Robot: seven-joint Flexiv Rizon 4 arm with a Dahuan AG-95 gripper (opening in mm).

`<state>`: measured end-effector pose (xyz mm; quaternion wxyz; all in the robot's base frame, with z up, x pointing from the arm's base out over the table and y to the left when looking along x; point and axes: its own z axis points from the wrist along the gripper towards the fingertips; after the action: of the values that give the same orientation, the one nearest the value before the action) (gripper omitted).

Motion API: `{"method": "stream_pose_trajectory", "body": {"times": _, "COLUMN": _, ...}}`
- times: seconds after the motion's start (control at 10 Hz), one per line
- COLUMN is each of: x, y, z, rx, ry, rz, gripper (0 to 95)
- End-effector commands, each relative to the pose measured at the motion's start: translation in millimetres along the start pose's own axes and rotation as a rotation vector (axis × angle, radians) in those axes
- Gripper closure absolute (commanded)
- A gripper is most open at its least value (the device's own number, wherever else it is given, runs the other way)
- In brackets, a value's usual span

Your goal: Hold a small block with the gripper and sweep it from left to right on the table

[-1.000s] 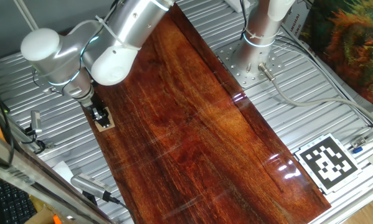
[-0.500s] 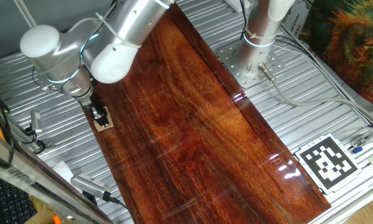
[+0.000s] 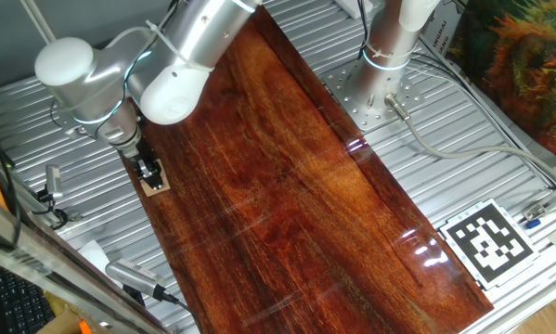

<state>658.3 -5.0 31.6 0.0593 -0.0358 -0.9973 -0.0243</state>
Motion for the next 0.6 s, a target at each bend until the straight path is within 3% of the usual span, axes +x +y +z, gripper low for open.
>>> {"method": "stream_pose_trajectory", "body": {"times": 0.1, "x": 0.4, "y": 0.0, "z": 0.4, "rx": 0.0, "ry": -0.003, "rz": 0.001, "gripper": 76.0}}
{"method": "stream_pose_trajectory", "body": {"times": 0.6, "x": 0.3, "y": 0.0, "z": 0.8, "rx": -0.001, "ry": -0.002, "rz": 0.0, "gripper": 76.0}}
